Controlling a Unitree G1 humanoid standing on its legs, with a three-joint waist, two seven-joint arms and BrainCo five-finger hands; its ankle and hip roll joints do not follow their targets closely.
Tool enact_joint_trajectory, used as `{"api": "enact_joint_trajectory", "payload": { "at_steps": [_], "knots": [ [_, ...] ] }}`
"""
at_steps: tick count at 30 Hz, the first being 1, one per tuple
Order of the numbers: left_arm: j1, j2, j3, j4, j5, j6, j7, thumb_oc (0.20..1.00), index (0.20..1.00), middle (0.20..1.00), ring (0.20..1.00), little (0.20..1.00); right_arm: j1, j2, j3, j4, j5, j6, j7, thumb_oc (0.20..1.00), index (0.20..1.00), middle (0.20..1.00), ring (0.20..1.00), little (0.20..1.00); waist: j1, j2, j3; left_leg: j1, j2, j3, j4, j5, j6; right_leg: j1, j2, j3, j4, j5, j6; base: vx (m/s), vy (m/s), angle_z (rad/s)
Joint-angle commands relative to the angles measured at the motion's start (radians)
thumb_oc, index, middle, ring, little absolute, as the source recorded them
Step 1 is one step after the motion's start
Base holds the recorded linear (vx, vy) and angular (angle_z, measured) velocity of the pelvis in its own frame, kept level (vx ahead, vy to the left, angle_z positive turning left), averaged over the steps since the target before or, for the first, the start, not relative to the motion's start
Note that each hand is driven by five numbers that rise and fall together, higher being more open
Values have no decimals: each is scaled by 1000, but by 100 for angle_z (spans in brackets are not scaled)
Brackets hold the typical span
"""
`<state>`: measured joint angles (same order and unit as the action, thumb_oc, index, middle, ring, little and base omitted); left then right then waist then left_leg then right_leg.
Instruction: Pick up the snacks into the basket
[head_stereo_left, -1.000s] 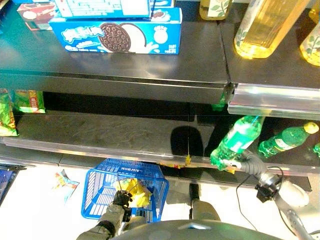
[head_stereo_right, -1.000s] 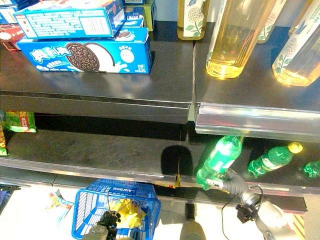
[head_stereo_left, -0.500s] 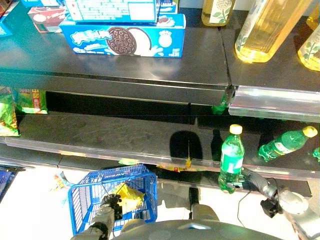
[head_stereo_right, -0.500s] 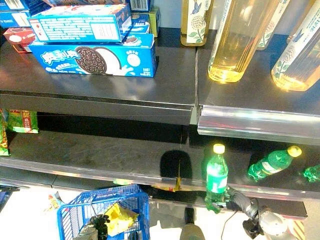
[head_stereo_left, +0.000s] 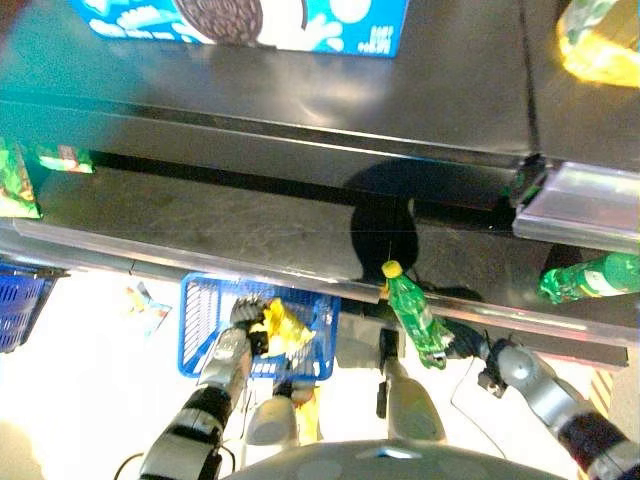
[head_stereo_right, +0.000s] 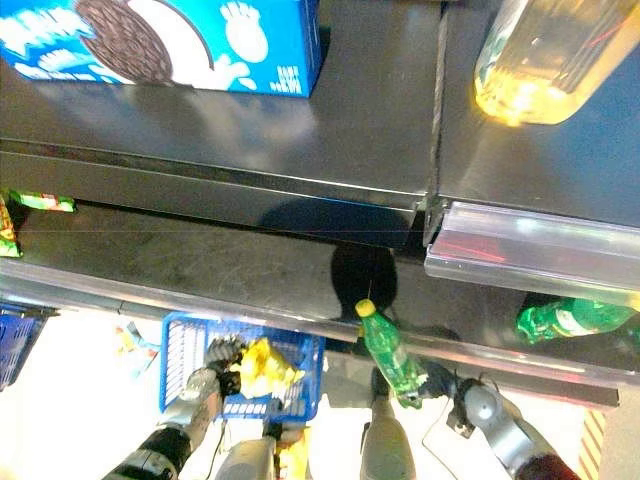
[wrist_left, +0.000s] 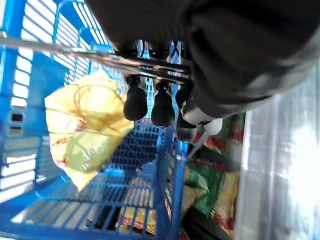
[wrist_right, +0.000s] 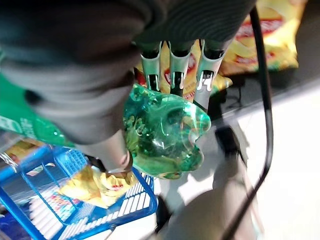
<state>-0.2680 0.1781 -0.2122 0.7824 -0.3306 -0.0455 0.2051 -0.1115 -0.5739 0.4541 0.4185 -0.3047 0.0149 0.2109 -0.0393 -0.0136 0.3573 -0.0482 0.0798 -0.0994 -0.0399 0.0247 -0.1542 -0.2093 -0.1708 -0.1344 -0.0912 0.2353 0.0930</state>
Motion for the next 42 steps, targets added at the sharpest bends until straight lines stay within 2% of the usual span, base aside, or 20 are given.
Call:
{"api": "enact_joint_trajectory", "payload": {
  "at_steps": [1,7,12,20,28,31,35,36,38,42],
  "knots": [
    [-106,-4,-33,-59,17,-73,35,200,200,200,200,200,-115,20,38,4,-146,-26,-127,200,200,200,200,200,14,5,-13,-67,-71,40,-47,46,92,-36,17,21,62,-56,62,-58,-8,1],
    [-132,-30,-80,-73,27,-68,51,200,200,200,200,200,-190,78,128,73,-219,-21,-145,200,200,200,200,200,19,10,10,-88,-77,40,-47,53,92,-53,16,23,60,-50,61,-15,4,-1],
    [-151,-31,-88,-84,27,-69,62,200,200,200,200,200,-194,78,149,81,-234,-28,-147,200,200,200,200,200,16,10,21,-93,-80,41,-47,55,92,-61,15,25,60,-47,62,0,0,0],
    [-199,-11,-50,-96,37,-63,78,200,200,200,200,200,-113,-15,87,17,-288,-32,-144,200,200,200,200,200,-5,-12,36,-108,-82,43,-47,56,91,-75,14,32,55,-39,65,0,0,0],
    [-206,-2,-45,-120,43,-62,74,200,200,200,200,200,-105,-44,68,50,-331,-24,-151,200,200,200,200,200,-7,-16,43,-108,-83,43,-47,54,91,-72,13,32,51,-36,65,0,0,0],
    [-212,-5,-53,-120,45,-58,70,200,200,200,200,200,-122,-39,96,61,-370,-29,-147,200,200,200,200,200,-6,-16,45,-108,-85,43,-47,54,92,-73,12,32,52,-36,65,0,0,0],
    [-219,-8,-76,-126,45,-56,67,200,200,200,200,200,-171,4,149,136,-408,-12,-173,200,200,200,200,200,-1,-12,51,-112,-86,42,-47,55,93,-76,12,33,52,-35,65,0,0,0],
    [-226,-11,-96,-142,32,-58,68,200,200,200,200,200,-227,49,183,212,-415,7,-204,200,200,200,200,200,5,-6,58,-119,-88,38,-47,59,93,-80,12,31,51,-32,65,-35,11,0],
    [-231,-16,-115,-161,16,-59,65,200,200,200,200,200,-266,84,208,257,-415,15,-212,200,200,200,200,200,9,2,63,-126,-90,34,-47,65,92,-85,10,25,51,-29,65,-33,11,5],
    [-222,-23,-137,-192,18,-53,65,200,200,200,200,200,-295,138,235,275,-405,25,-217,200,200,200,200,200,20,11,70,-136,-92,26,-47,71,92,-92,8,17,52,-29,65,-10,7,12]
  ]
}}
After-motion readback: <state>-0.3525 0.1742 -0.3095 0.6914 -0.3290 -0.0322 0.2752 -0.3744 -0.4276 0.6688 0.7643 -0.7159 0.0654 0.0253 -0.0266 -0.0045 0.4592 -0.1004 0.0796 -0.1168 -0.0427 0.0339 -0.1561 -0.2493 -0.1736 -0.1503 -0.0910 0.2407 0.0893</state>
